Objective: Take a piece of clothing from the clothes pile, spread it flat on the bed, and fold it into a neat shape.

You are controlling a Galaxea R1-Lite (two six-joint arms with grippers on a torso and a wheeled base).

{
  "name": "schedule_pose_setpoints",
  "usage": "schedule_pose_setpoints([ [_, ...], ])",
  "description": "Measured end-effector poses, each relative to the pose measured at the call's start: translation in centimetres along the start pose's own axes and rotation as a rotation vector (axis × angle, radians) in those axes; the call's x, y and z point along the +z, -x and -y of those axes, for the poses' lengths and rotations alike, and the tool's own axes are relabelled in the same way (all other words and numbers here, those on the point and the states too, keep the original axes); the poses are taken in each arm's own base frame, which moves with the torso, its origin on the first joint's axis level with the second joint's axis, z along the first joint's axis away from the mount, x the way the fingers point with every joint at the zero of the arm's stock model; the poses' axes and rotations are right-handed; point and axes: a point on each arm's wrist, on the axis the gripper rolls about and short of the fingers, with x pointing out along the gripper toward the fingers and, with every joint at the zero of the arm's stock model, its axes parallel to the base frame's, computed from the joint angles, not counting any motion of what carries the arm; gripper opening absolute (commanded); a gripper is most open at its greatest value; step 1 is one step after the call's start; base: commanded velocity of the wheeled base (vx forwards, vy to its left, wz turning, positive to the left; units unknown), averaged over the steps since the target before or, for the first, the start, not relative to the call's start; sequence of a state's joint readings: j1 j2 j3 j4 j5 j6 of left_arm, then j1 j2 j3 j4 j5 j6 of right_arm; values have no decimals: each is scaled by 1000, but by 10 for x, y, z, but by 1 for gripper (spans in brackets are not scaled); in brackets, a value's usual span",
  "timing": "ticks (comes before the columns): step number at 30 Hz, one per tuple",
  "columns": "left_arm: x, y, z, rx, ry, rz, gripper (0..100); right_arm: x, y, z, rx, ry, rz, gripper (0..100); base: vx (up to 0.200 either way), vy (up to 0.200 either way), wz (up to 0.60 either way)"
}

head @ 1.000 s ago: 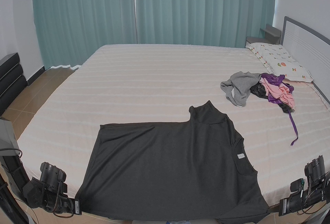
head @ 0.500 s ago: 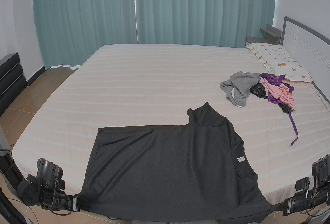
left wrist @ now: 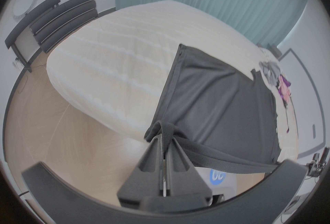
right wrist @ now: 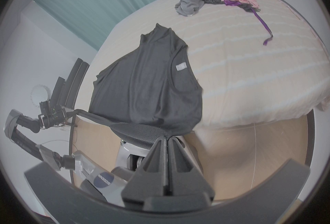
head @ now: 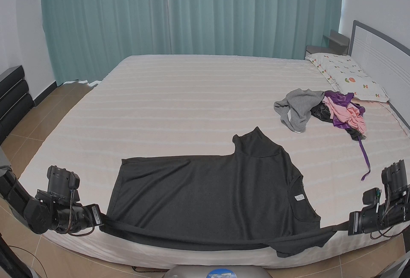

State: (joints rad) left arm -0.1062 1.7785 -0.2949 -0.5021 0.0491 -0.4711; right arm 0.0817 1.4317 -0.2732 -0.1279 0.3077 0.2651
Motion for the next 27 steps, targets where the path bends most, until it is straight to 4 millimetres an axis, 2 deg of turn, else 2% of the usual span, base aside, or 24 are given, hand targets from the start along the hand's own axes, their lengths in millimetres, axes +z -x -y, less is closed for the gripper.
schedule_pose_setpoints([
  [5, 19, -3, 9, -17, 43, 57, 0, 24, -7, -4, 4, -4, 19, 0, 0, 0, 0],
  [8, 22, -4, 11, -10, 47, 56, 0, 33, -12, -5, 3, -9, 17, 0, 0, 0, 0],
  [16, 25, -6, 13, -10, 46, 58, 0, 45, -26, -3, -5, -19, -2, 0, 0, 0, 0],
  [24, 27, -15, 13, 5, 50, 37, 0, 62, -39, -3, 15, -46, 71, 0, 0, 0, 0],
  [27, 25, -16, 11, 15, 51, 22, 0, 63, -40, -4, 18, -54, 74, 0, 0, 0, 0],
])
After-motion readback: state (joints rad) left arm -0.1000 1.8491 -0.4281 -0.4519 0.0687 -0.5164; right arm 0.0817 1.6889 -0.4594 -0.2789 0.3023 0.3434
